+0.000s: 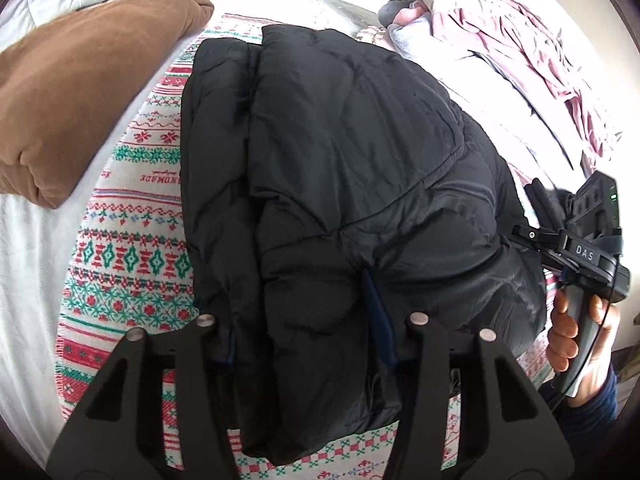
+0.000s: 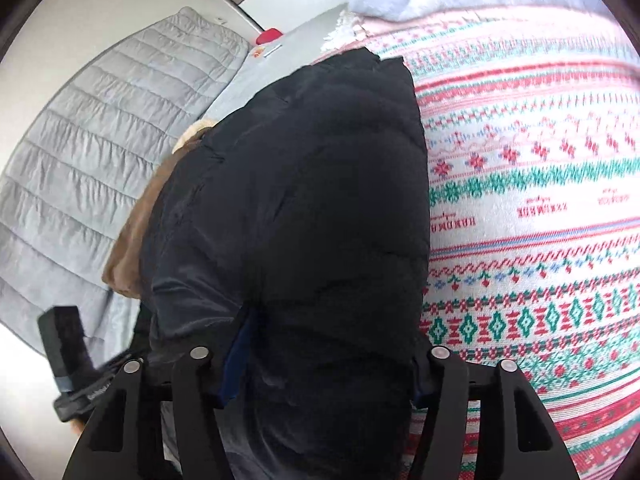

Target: Fold large clothes

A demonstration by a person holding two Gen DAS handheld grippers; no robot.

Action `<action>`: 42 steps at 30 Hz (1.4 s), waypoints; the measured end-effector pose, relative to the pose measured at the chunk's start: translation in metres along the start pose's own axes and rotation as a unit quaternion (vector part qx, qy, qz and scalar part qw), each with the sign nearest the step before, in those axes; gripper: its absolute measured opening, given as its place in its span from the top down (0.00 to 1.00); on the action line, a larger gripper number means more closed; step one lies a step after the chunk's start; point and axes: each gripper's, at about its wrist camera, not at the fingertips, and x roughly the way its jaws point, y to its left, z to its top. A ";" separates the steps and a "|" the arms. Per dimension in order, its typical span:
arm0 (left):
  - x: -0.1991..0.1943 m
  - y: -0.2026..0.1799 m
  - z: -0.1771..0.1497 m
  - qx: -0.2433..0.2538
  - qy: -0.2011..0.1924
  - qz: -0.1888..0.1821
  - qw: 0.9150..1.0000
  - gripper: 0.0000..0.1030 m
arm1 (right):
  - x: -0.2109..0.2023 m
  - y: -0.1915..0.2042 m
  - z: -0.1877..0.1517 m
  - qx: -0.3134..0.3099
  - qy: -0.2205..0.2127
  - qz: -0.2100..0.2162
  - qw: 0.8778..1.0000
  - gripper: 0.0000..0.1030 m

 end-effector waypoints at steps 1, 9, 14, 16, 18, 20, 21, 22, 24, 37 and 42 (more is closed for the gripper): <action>0.001 0.001 0.000 -0.003 0.000 0.000 1.000 0.49 | 0.000 0.005 -0.001 -0.009 -0.004 -0.009 1.000 0.44; 0.005 0.009 0.000 -0.032 0.003 -0.012 0.999 0.41 | 0.006 0.039 -0.012 -0.055 -0.021 -0.057 0.997 0.45; 0.006 0.005 -0.002 -0.021 -0.004 -0.001 1.000 0.43 | 0.011 0.045 -0.016 -0.065 -0.026 -0.067 0.995 0.46; 0.006 0.000 -0.002 -0.010 -0.006 0.009 1.000 0.45 | 0.013 0.047 -0.016 -0.068 -0.027 -0.069 0.995 0.47; 0.005 -0.003 -0.003 -0.004 -0.011 0.015 1.000 0.51 | 0.014 0.050 -0.017 -0.072 -0.028 -0.072 0.994 0.48; 0.003 -0.006 -0.003 -0.001 -0.017 0.023 1.000 0.60 | 0.013 0.046 -0.018 -0.077 -0.029 -0.074 0.994 0.48; 0.002 -0.007 -0.003 0.002 -0.021 0.028 0.999 0.63 | 0.012 0.046 -0.018 -0.077 -0.029 -0.074 0.994 0.48; 0.000 -0.008 -0.003 0.003 -0.025 0.031 0.999 0.67 | 0.012 0.047 -0.019 -0.076 -0.030 -0.072 0.994 0.48; -0.001 -0.010 -0.003 0.003 -0.028 0.035 0.999 0.70 | 0.012 0.046 -0.020 -0.077 -0.030 -0.072 0.994 0.49; 0.009 -0.005 -0.002 -0.022 -0.007 0.021 1.000 0.54 | 0.008 0.044 -0.021 -0.102 -0.036 -0.089 0.990 0.52; 0.012 -0.002 -0.002 -0.036 -0.007 0.016 0.999 0.55 | 0.007 0.044 -0.022 -0.105 -0.037 -0.095 0.989 0.53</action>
